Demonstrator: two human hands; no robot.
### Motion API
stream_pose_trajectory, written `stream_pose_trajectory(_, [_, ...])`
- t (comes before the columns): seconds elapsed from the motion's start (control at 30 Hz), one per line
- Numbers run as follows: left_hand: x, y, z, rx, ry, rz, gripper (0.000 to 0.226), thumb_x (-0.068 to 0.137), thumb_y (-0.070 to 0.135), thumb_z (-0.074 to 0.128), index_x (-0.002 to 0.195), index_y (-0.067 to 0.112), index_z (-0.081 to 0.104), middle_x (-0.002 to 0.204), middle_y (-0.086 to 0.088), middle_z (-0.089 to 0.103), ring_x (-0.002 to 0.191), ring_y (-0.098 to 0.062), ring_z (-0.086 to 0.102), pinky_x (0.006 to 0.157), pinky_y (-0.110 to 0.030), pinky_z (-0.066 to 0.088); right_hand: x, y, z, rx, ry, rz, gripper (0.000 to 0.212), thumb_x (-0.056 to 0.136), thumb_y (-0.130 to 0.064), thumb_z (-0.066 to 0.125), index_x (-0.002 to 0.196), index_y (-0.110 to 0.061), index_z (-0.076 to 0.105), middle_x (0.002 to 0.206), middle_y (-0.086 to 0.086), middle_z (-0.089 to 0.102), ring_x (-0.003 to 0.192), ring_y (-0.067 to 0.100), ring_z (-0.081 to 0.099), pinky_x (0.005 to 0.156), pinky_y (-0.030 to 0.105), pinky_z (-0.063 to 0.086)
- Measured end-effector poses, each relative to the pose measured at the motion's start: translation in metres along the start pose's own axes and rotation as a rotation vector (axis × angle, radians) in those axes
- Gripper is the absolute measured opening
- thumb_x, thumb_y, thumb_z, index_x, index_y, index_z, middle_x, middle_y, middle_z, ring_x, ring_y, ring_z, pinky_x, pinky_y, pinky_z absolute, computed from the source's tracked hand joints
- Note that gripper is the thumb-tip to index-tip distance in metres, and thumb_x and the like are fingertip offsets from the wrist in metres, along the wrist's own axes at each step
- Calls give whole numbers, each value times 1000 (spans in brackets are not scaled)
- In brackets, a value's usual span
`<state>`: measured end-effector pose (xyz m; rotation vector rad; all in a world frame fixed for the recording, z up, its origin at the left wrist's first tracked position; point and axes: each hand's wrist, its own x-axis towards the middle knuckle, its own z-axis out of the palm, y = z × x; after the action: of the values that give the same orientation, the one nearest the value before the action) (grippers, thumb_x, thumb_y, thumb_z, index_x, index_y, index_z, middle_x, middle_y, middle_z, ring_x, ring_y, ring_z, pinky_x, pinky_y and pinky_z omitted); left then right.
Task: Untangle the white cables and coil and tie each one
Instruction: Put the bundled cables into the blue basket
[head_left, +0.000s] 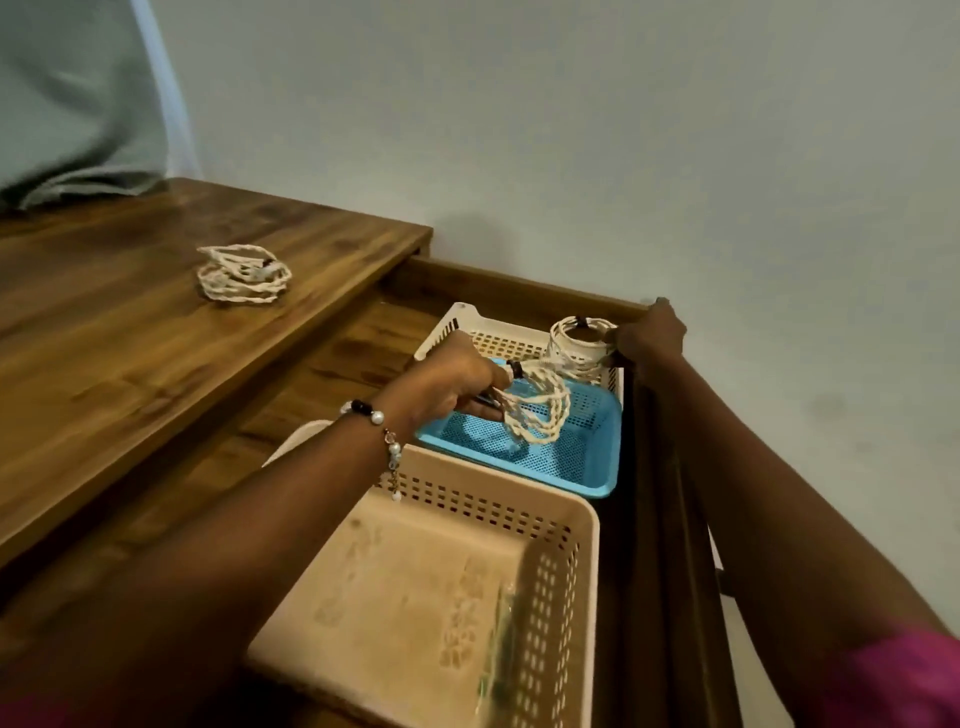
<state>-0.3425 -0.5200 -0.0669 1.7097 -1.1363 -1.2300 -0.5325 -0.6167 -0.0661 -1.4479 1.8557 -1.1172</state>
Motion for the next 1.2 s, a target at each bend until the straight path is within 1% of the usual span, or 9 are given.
stream_pose_trajectory(0.1, [19, -9, 3, 121, -83, -45, 25, 87, 1, 66, 107, -9, 56, 90, -21, 65, 63, -26, 70, 54, -34, 60, 11, 2, 19, -59, -126, 14, 20, 82, -2, 70, 88, 6, 53, 70, 12, 59, 74, 30, 70, 77, 43, 59])
stream_pose_trajectory(0.27, [37, -18, 4, 243, -193, -109, 22, 84, 1, 67, 102, -10, 60, 94, -22, 67, 76, -32, 71, 69, -40, 61, 29, 9, 35, -200, -130, -2, 33, 81, -12, 74, 105, 6, 58, 97, 17, 67, 85, 30, 70, 79, 43, 58])
stream_pose_trajectory(0.37, [41, -19, 7, 246, -240, -142, 23, 86, 1, 66, 104, -10, 59, 91, -20, 66, 69, -28, 70, 55, -30, 60, 32, 13, 37, -328, -163, -22, 31, 86, -18, 70, 104, 5, 59, 99, 16, 64, 93, 30, 66, 75, 35, 56])
stream_pose_trajectory(0.53, [37, -7, 1, 378, -257, -72, 28, 87, 11, 67, 106, -7, 58, 99, -22, 61, 65, -24, 65, 54, -29, 59, 30, 15, 39, -467, -229, -114, 33, 85, -26, 71, 100, 1, 60, 91, 11, 64, 88, 26, 66, 68, 31, 52])
stream_pose_trajectory(0.73, [3, 17, -39, 403, -238, 177, 22, 90, 14, 64, 109, 5, 65, 103, -13, 66, 74, -21, 69, 57, -29, 60, 10, -6, 30, -542, 25, -322, 32, 91, -26, 64, 105, 3, 62, 105, 22, 66, 95, 36, 64, 68, 32, 43])
stream_pose_trajectory(0.87, [-24, 33, -91, 321, -15, 499, 17, 93, 12, 61, 108, 13, 66, 96, -5, 69, 72, -15, 68, 62, -34, 59, -16, -59, 39, -260, -38, -387, 31, 89, -28, 65, 98, 2, 68, 92, 19, 69, 89, 31, 64, 70, 32, 46])
stream_pose_trajectory(0.97, [-37, 32, -147, 211, 257, 598, 14, 92, 10, 62, 87, 21, 69, 79, -3, 69, 58, -10, 63, 56, -33, 53, -49, -103, 59, -15, -210, -414, 29, 88, -30, 68, 76, -3, 70, 58, 6, 62, 54, 15, 61, 56, 24, 47])
stream_pose_trajectory(1.07, [-37, 15, -206, 142, 623, 506, 15, 88, 16, 66, 73, 19, 68, 77, -8, 70, 67, -21, 65, 68, -41, 56, -83, -142, 87, 136, -366, -408, 23, 89, -23, 67, 81, -2, 70, 62, 5, 66, 47, 12, 61, 45, 20, 47])
stream_pose_trajectory(1.2, [-38, -19, -257, 351, 983, 136, 22, 87, 25, 63, 93, 6, 72, 101, -14, 71, 96, -32, 65, 78, -35, 49, -106, -177, 142, 219, -564, -358, 34, 86, -33, 70, 88, 2, 68, 80, 13, 70, 63, 18, 65, 64, 31, 58])
